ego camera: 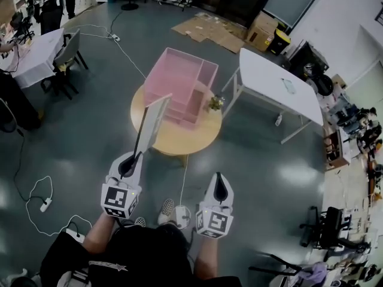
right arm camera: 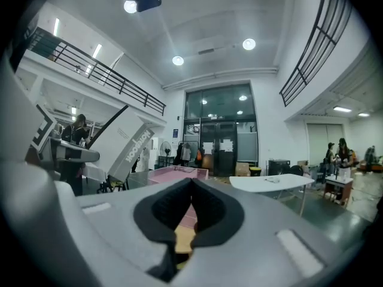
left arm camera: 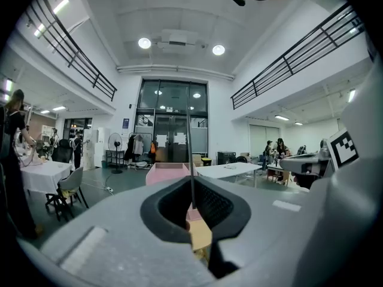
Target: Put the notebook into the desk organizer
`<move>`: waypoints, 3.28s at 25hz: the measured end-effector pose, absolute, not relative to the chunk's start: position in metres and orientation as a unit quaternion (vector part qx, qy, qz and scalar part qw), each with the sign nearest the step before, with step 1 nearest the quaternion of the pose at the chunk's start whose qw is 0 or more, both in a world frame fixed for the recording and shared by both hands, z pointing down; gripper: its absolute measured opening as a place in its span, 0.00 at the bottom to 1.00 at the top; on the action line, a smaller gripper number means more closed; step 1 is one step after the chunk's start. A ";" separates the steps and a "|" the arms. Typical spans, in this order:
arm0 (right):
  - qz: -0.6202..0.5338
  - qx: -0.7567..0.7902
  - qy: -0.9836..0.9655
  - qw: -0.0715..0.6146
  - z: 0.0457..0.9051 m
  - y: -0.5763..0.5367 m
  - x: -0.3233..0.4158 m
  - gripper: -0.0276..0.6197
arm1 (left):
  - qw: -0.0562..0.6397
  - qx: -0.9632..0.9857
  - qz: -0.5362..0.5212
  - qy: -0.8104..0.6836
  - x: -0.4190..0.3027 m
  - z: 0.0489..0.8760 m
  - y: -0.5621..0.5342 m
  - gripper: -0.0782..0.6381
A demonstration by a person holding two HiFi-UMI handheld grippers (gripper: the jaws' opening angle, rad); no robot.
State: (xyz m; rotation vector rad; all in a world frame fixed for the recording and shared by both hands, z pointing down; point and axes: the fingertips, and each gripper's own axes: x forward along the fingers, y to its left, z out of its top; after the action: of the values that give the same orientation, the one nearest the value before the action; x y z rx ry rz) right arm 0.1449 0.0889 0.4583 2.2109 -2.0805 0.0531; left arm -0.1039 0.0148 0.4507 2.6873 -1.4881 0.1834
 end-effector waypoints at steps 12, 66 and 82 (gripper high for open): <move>0.025 0.686 -0.725 0.049 0.459 0.002 0.179 0.05 | 0.034 0.846 0.069 -0.528 -0.071 0.448 -0.043 0.13; 0.082 0.747 -0.656 0.075 0.494 -0.206 0.177 0.05 | 0.225 0.906 0.044 -0.355 -0.001 0.477 -0.338 0.13; 0.105 0.760 -0.635 0.092 0.518 -0.204 0.174 0.05 | 0.473 0.826 0.072 -0.297 0.013 0.563 -0.355 0.13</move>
State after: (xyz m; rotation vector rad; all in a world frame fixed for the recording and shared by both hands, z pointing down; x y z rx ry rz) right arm 0.1743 -0.2037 0.5182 2.2570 -1.8866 0.3114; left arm 0.0129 -0.3554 0.5627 2.0217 -0.7272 0.1768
